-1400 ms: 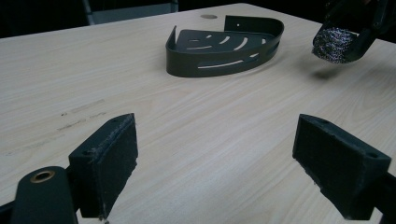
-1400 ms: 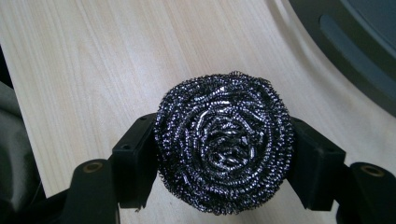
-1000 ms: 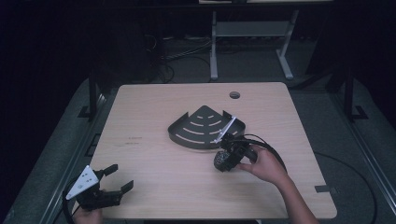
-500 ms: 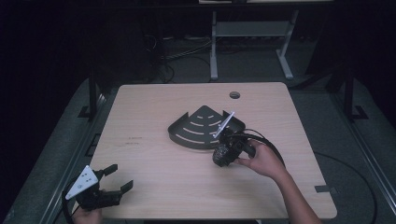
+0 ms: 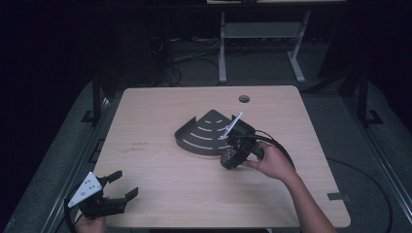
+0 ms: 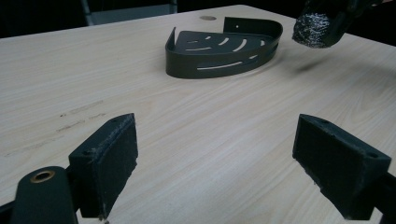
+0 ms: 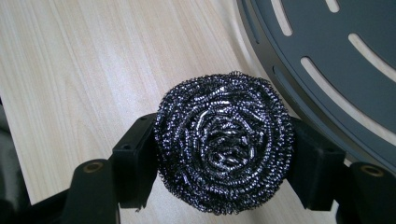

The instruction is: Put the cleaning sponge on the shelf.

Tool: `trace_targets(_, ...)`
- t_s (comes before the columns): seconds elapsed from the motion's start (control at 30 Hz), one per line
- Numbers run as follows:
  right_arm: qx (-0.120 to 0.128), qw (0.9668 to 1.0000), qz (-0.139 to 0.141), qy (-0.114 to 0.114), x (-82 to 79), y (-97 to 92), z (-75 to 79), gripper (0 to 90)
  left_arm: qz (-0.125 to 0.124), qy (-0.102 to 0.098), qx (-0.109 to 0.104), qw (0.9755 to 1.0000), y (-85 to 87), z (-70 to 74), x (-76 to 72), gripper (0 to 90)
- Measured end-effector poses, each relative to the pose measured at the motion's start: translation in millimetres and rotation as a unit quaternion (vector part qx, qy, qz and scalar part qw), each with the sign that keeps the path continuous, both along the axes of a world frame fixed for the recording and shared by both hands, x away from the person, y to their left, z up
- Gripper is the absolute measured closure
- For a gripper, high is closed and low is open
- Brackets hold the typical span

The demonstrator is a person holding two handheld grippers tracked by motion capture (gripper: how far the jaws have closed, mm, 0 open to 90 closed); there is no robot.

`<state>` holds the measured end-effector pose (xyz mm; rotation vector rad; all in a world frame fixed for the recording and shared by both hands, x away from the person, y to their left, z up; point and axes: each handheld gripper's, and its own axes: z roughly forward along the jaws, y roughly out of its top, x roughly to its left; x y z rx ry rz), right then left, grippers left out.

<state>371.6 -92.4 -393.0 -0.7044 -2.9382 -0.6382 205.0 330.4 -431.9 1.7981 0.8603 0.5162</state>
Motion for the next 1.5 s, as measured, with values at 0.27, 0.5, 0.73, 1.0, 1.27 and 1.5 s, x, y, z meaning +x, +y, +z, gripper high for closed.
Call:
trace_targets(0.27,0.002,0.9999,-0.008,0.009,6.8,-3.4,-2.7,32.8,0.001,0.0,0.001,1.0,0.2,-0.1,0.2,13.3)
trace_targets(0.5,-0.004,1.0,-0.005,0.0,9.7,0.8,4.9,32.8,0.002,0.0,0.002,1.0,0.2,0.1,0.1,13.3)
trace_targets(0.73,-0.009,1.0,0.0,0.0,14.4,6.9,6.2,32.9,0.001,0.0,0.003,1.0,0.2,0.0,0.4,13.3)
trace_targets(1.0,-0.013,0.9999,0.003,0.003,24.5,13.5,6.8,32.8,0.002,-0.001,0.003,1.0,0.9,0.3,0.2,13.3)
trace_targets(1.27,-0.013,0.9999,0.001,-0.003,32.6,17.3,10.3,32.8,0.0,-0.001,0.005,1.0,-0.3,0.2,0.7,13.3)
trace_targets(1.5,-0.01,0.9999,-0.005,0.003,39.8,17.6,6.0,32.9,0.0,0.0,0.006,1.0,-0.1,0.1,0.9,13.3)
